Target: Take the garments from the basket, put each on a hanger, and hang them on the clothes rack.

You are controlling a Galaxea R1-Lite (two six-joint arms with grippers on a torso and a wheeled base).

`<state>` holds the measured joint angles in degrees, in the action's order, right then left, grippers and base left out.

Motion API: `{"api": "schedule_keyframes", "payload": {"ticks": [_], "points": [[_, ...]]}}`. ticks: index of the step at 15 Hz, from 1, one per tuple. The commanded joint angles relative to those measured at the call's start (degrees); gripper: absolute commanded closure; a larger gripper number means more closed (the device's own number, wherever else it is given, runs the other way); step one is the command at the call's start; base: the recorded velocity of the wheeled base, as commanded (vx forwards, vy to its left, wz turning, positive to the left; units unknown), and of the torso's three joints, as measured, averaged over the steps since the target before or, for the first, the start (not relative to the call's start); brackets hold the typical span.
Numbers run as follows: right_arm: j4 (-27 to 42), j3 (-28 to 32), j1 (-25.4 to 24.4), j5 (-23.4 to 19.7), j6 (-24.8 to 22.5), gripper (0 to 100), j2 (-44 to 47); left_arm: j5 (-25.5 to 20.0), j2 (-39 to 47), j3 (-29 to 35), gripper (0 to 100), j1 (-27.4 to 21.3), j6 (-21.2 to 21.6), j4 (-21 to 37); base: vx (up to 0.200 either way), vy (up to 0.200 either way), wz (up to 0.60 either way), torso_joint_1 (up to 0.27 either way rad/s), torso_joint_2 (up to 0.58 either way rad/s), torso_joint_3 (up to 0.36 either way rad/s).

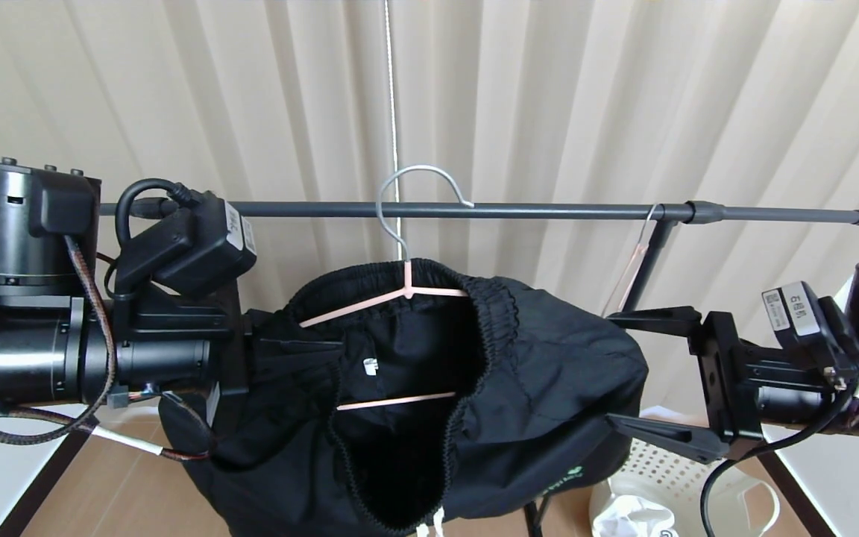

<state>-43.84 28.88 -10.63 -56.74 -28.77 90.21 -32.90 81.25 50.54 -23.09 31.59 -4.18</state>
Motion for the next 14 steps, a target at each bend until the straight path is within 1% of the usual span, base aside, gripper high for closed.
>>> {"api": "schedule_keyframes", "payload": {"ticks": [1, 2, 3, 12, 14], "points": [[0.07, 0.04, 2.37, -0.04, -3.75, 0, 4.71, -0.06, -0.83, -0.01, 100, 0.68, -0.03, -0.04, 0.0, 0.0, 0.0, 0.0, 0.0, 0.0], [0.07, 0.21, 3.95, -0.13, -9.37, 0, 8.58, -0.06, -1.18, -0.44, 100, 1.29, -0.03, -0.04, 0.0, 0.0, 0.0, 0.0, 0.0, 0.0], [-0.02, 0.65, 4.83, -0.13, -11.84, 0, 10.86, -0.06, -1.27, -0.71, 100, 1.38, -0.03, -0.04, 0.0, 0.0, 0.0, 0.0, 0.0, 0.0], [-0.11, 2.32, 4.92, 0.75, -12.1, 0, 17.02, -0.06, -1.8, -0.8, 100, 1.38, -0.03, -0.04, 0.0, 0.0, 0.0, 0.0, 0.0, 0.0], [-1.78, 2.94, 5.44, 1.36, -12.01, 0, 19.48, -0.06, -2.68, -1.06, 100, 1.38, -0.12, -0.04, 0.0, 0.0, 0.0, 0.0, 0.0, 0.0]]}}
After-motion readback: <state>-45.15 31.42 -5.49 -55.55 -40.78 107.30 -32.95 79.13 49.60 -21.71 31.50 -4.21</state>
